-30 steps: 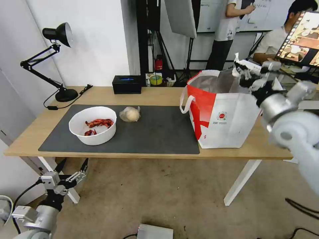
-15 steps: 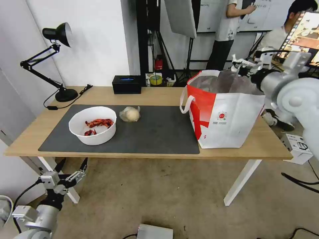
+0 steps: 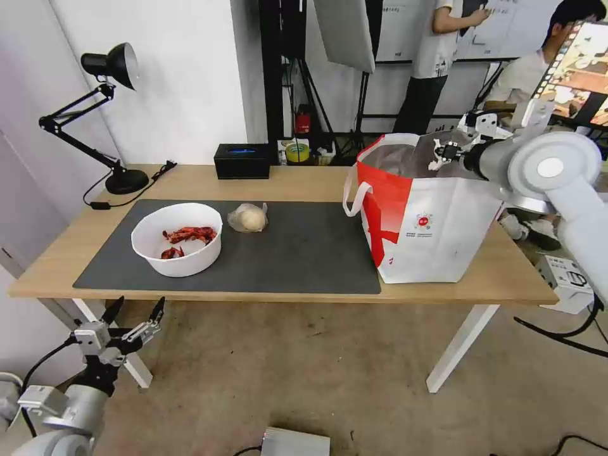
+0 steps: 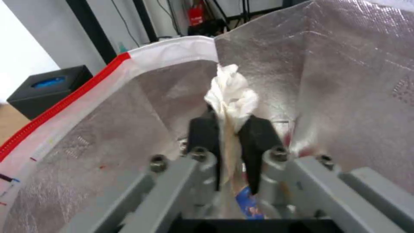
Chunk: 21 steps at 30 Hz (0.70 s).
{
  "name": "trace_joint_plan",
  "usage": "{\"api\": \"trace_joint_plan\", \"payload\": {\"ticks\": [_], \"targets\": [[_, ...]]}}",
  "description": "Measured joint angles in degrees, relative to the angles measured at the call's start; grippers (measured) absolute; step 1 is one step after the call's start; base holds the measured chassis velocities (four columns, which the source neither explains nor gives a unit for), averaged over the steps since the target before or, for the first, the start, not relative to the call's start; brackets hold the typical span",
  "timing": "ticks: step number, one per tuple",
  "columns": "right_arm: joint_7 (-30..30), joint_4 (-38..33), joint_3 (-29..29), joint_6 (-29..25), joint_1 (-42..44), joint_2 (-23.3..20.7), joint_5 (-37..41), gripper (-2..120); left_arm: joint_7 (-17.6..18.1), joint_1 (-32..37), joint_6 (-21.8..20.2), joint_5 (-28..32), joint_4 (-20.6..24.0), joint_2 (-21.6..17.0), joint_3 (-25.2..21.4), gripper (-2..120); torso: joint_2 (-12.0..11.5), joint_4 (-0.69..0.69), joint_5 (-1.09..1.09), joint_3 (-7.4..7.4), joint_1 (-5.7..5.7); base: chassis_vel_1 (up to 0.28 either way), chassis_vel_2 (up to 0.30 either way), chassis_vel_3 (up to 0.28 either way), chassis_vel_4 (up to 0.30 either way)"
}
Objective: Pick up the trash from the table and place it into the takeout bag.
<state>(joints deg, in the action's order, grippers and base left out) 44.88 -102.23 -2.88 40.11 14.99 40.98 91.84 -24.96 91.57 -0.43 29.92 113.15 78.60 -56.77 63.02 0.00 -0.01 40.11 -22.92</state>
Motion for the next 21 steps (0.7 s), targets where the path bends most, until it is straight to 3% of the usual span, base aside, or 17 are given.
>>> {"api": "trace_joint_plan", "payload": {"ticks": [15,18,21], "targets": [[-1.6,-2.3,-1.0,-2.2,3.5,-0.5,-3.4,71,-1.0,-1.0,0.3,1.1,-1.9,-1.1,-0.2,100,0.0,0.0,0.0,0.0,0.0,0.0,0.0,0.0,0.0],[-5.5,-2.4,-1.7,-5.1,4.9,-0.5,-6.2,80,-1.0,-1.0,0.4,1.2,-1.9,-1.1,-0.4,100,0.0,0.0,0.0,0.0,0.0,0.0,0.0,0.0,0.0],[-14.4,-3.7,-3.5,-14.9,8.4,-0.4,-13.1,95,-1.0,-0.9,0.4,1.5,-1.8,-1.1,-0.5,100,0.0,0.0,0.02,0.0,0.0,0.0,0.0,0.0,0.0]]}}
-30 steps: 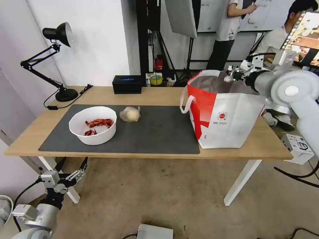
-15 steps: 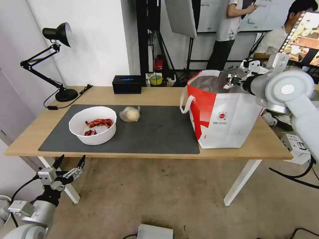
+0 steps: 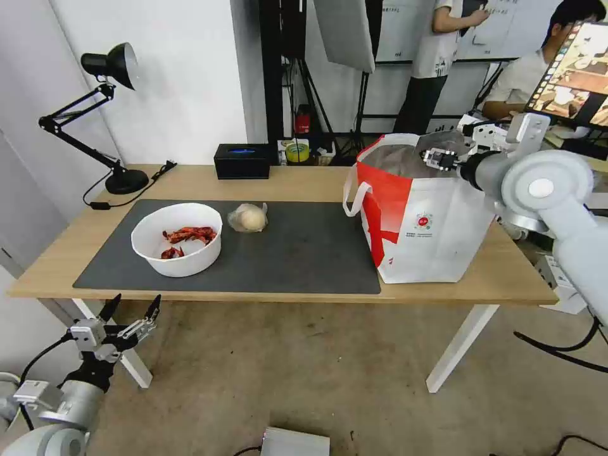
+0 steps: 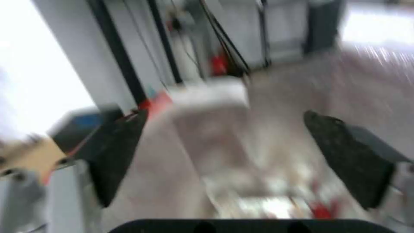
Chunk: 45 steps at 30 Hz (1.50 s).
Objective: Pick up the trash from the table and place it into the takeout bag.
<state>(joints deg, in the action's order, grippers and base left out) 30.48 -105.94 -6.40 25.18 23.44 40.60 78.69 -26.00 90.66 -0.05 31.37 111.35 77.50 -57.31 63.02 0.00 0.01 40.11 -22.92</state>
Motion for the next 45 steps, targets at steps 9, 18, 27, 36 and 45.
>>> {"api": "trace_joint_plan", "payload": {"ticks": [9,18,27,36,45], "targets": [[-15.5,-7.4,-4.1,-15.7,11.7,-1.4,-12.3,100,0.9,0.3,-0.7,0.4,0.9,1.0,0.9,100,0.0,0.01,-0.01,0.0,0.01,0.0,0.0,0.0,0.0],[-20.8,-14.8,-4.9,-25.6,23.2,-1.3,-24.9,100,2.2,0.4,-0.9,0.0,2.4,1.4,1.7,100,0.0,0.0,-0.01,-0.01,0.01,0.0,0.0,0.0,0.0],[-22.0,-16.0,-6.0,-28.5,28.8,0.1,-31.8,100,2.3,1.6,-0.9,-0.4,3.6,2.0,1.3,100,0.0,0.0,-0.02,-0.01,0.01,0.0,0.0,0.0,0.0],[-23.7,-13.7,-10.4,-34.3,43.5,6.1,-46.2,100,2.3,4.1,-0.1,-2.0,5.3,4.3,0.9,100,0.0,0.0,-0.01,-0.01,0.01,0.0,0.0,0.0,0.0],[-26.0,-11.8,-18.3,-37.6,53.7,14.5,-54.8,100,3.2,4.4,1.1,-4.1,5.6,5.2,2.4,100,0.0,0.0,-0.02,-0.01,0.01,0.0,0.0,0.0,0.0]]}}
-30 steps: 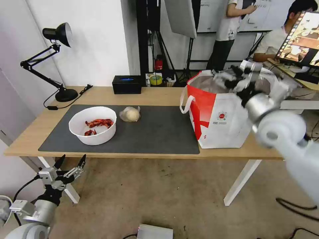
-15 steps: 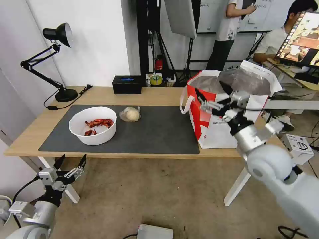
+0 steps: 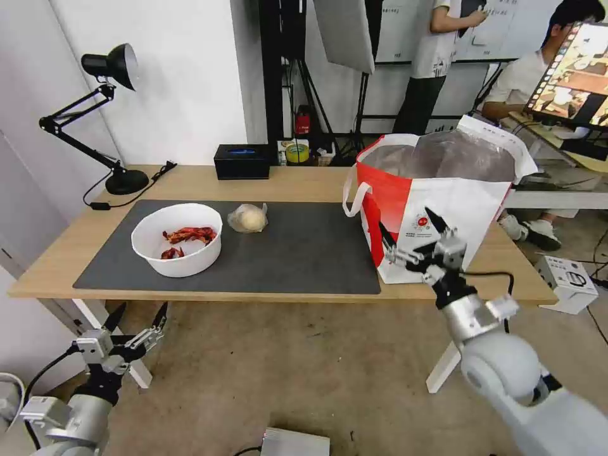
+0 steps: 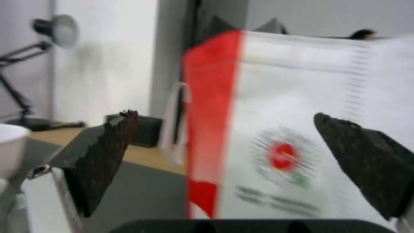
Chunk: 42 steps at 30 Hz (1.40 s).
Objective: Pick up the trash from the table and place it into the takeout bag.
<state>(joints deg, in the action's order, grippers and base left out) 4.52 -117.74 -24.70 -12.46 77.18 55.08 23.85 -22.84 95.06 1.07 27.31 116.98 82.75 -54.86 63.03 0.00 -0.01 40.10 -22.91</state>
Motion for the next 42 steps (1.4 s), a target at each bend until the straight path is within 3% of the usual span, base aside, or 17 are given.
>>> {"api": "trace_joint_plan", "payload": {"ticks": [7,15,20,31,37,42], "targets": [[-1.8,0.0,-5.4,-1.5,7.1,6.5,-3.7,100,0.3,0.3,0.5,-0.7,0.3,-0.2,1.2,100,0.0,0.0,0.0,0.0,0.0,0.0,0.0,0.0,0.0],[-2.4,-0.4,-5.7,-2.8,11.7,11.7,-8.3,100,0.3,0.8,1.0,-1.7,1.0,-0.3,2.2,100,0.0,0.0,0.01,0.0,-0.01,0.0,0.0,0.0,0.0],[-2.7,-0.8,-5.3,-4.0,14.8,14.2,-11.2,100,2.1,1.2,0.9,-2.8,2.5,-0.7,3.2,100,0.0,0.0,0.0,0.0,0.0,0.0,0.0,0.0,0.0],[-2.2,0.8,-0.5,-5.6,16.3,19.4,-15.9,100,3.4,1.0,0.2,-4.9,3.1,0.2,5.7,100,0.0,0.0,0.0,0.01,-0.01,0.0,0.0,0.0,0.0],[0.6,1.7,3.6,-2.6,16.8,22.8,-17.6,100,3.6,1.0,-0.1,-5.4,3.2,0.3,6.1,100,0.0,0.0,0.0,0.0,0.0,0.0,0.0,0.0,0.0],[3.6,0.9,4.9,0.1,16.0,23.1,-17.9,100,3.6,1.5,-0.3,-6.2,3.8,0.7,6.4,100,0.0,0.0,0.01,0.0,-0.01,0.0,0.0,0.0,0.0]]}}
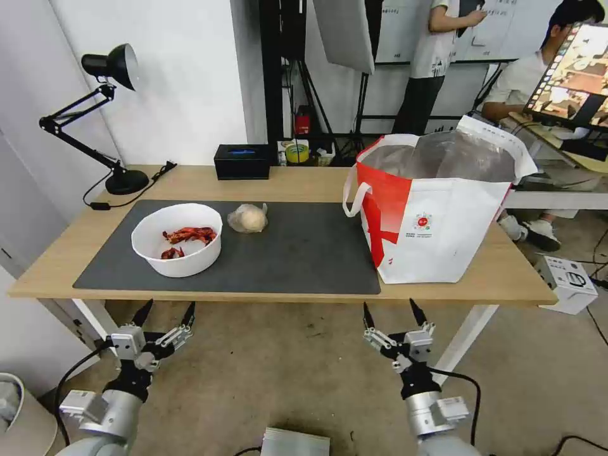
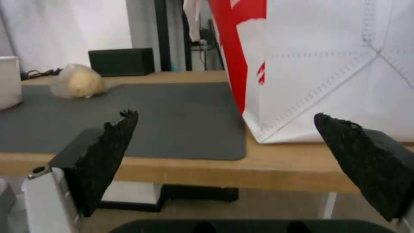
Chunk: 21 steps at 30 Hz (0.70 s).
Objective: Pick up the trash from the table and place it into the takeout bag.
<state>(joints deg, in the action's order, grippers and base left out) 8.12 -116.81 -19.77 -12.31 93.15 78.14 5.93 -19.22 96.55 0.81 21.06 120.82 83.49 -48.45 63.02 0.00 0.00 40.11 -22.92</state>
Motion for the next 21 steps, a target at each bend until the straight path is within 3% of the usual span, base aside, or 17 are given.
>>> {"api": "trace_joint_plan", "payload": {"ticks": [8,21], "targets": [[2.3,-4.4,0.2,3.2,-0.2,-1.7,1.1,100,0.3,1.6,-0.3,-2.1,2.5,2.0,0.7,100,0.0,0.0,0.0,0.0,0.0,0.0,0.0,0.0,0.0],[2.6,-5.4,0.3,3.8,-0.3,-4.0,2.5,100,0.8,2.6,-0.5,-3.8,3.5,4.5,0.4,100,0.0,0.0,0.0,0.0,0.0,0.0,0.0,0.0,0.0]]}}
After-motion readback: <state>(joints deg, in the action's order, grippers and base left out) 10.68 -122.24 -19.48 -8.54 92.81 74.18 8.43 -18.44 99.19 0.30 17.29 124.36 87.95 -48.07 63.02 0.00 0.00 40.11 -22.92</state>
